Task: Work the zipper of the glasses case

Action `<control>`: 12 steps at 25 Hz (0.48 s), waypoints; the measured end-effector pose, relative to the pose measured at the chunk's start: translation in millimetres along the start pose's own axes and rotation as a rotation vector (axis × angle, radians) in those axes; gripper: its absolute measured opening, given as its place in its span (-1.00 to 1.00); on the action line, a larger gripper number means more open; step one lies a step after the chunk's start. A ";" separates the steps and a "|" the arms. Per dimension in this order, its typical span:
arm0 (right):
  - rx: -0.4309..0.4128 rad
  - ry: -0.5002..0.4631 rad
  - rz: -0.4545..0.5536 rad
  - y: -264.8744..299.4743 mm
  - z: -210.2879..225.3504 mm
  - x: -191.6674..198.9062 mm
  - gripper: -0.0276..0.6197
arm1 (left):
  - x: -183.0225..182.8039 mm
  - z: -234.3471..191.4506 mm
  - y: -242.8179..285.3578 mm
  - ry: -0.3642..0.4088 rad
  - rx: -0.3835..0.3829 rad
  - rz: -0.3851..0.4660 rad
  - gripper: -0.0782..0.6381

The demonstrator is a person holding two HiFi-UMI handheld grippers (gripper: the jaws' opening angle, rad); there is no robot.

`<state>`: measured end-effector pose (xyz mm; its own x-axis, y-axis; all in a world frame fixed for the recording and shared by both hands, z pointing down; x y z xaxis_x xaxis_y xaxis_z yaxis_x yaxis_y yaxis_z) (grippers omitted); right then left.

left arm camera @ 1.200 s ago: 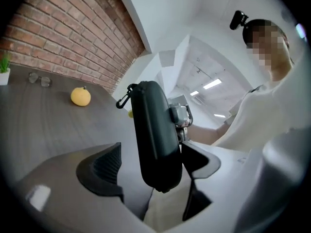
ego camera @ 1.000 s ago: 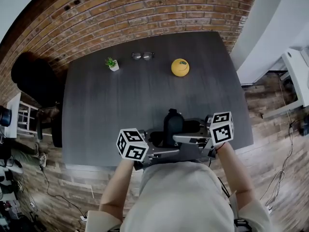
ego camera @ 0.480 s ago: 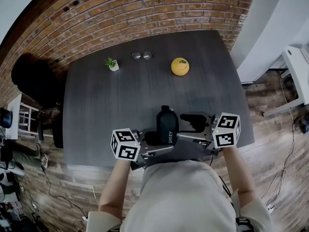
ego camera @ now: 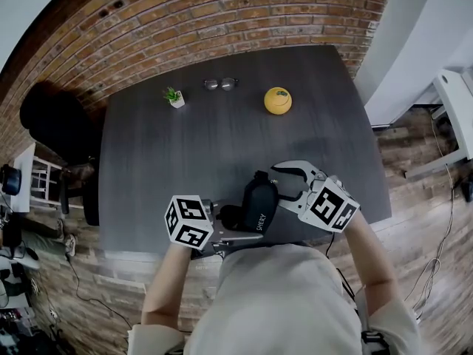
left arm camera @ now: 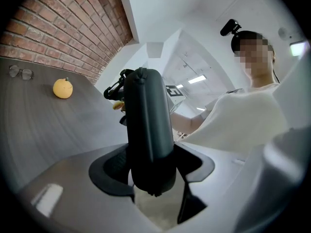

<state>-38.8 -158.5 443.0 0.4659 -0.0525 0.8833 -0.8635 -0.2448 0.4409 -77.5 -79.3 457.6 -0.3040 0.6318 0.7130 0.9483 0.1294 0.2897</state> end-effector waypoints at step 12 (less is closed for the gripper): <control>0.142 -0.032 0.010 -1.4 19.4 -6.6 -0.80 | -1.2 -16.8 -16.6 -0.014 -0.150 0.080 -0.03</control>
<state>-37.0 -176.5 433.5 0.4655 -0.0861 0.8809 -0.8332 -0.3782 0.4033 -94.4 -95.0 462.7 -0.2261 0.6458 0.7292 0.9449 -0.0367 0.3254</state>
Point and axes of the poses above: the fingertips, and each gripper's own axes: y forward along the fingers, z to its right, x out of its underside, the point moved 2 cm from there along -y, backward along the fingers
